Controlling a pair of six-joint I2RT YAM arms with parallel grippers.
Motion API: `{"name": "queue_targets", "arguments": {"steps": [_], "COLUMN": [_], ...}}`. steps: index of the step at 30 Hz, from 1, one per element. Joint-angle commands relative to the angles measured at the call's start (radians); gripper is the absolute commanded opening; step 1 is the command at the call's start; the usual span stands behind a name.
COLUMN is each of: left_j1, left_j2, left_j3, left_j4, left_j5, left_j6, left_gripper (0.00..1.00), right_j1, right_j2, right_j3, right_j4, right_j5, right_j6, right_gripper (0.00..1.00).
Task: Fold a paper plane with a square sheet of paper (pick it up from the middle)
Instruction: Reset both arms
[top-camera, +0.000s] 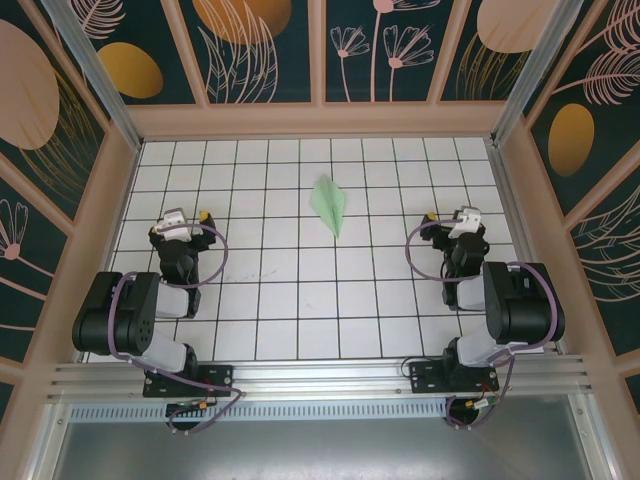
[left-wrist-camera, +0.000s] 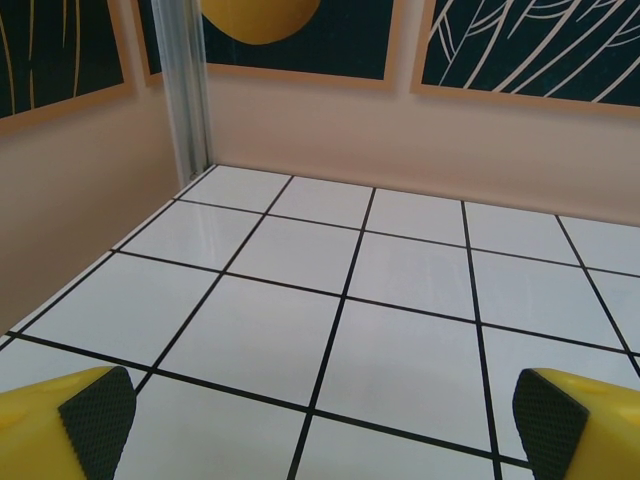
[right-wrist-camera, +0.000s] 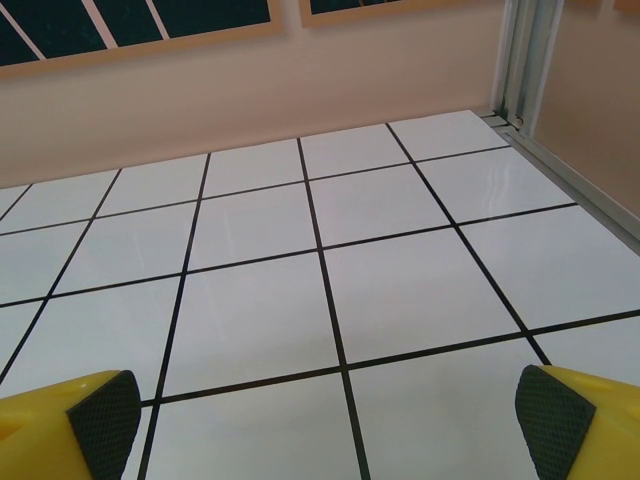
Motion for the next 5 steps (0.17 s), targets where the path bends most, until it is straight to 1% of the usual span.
{"name": "queue_targets", "arguments": {"steps": [1,4,5], "left_j1": [0.005,0.005,0.005], "left_j2": [0.011,0.008,0.008], "left_j3": [0.014,0.009,0.009], "left_j4": [0.020,0.027,0.025], "left_j5": [0.021,0.022,0.022], "left_j6": [0.016,0.018,0.018], "left_gripper": [0.99,0.98,0.98], "right_j1": [-0.008,-0.008,-0.007], "right_j2": [0.009,0.009,0.007], "right_j3": [-0.004,-0.007,-0.011], "right_j4": [0.054,0.058,0.066], "right_j5": [-0.023,-0.023,-0.072], "right_j6": [-0.010,-0.012,-0.022], "right_gripper": [0.99,0.99,0.99]}}
